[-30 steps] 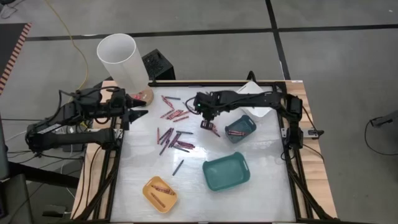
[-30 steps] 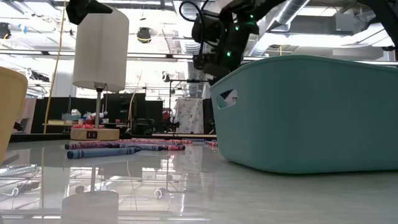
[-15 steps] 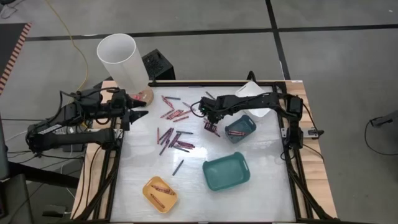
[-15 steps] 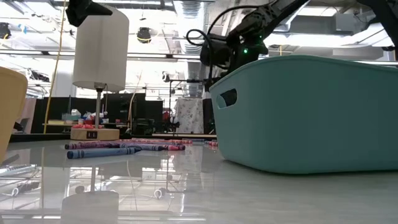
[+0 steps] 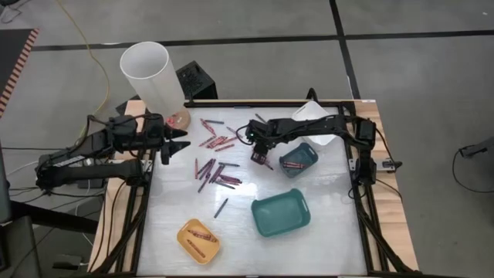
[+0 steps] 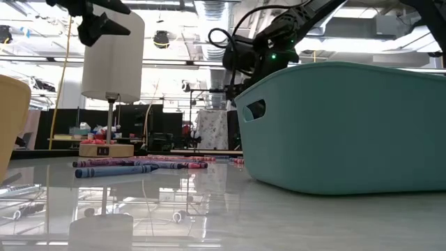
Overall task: Sort crayons
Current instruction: Put the red crayon into the yellow bin
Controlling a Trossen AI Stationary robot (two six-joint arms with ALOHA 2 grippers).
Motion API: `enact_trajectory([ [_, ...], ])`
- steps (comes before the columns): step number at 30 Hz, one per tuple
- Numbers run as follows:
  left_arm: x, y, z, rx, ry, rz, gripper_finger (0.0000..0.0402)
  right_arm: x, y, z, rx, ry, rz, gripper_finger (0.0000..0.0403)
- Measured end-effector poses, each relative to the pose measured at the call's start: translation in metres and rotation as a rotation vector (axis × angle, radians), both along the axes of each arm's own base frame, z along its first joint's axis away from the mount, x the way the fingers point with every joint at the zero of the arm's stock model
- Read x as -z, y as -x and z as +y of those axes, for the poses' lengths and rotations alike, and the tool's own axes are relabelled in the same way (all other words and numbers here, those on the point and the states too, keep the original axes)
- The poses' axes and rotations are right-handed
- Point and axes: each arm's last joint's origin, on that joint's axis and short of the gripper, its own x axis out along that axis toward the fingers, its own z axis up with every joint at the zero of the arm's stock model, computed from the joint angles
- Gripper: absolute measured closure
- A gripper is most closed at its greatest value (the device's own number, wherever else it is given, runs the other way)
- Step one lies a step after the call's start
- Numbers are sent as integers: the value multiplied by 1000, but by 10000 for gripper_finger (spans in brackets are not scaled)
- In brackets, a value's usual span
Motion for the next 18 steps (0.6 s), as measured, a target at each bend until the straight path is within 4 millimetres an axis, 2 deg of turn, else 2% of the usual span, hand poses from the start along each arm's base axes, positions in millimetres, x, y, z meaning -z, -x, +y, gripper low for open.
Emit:
enact_trajectory([
  [10, -2, 3, -1, 1, -6, -19, 168, 0, -1, -1, 6, 23, -10, 238],
  [18, -2, 3, -1, 1, -6, -19, 168, 20, 7, 1, 18, 13, 2, 238],
])
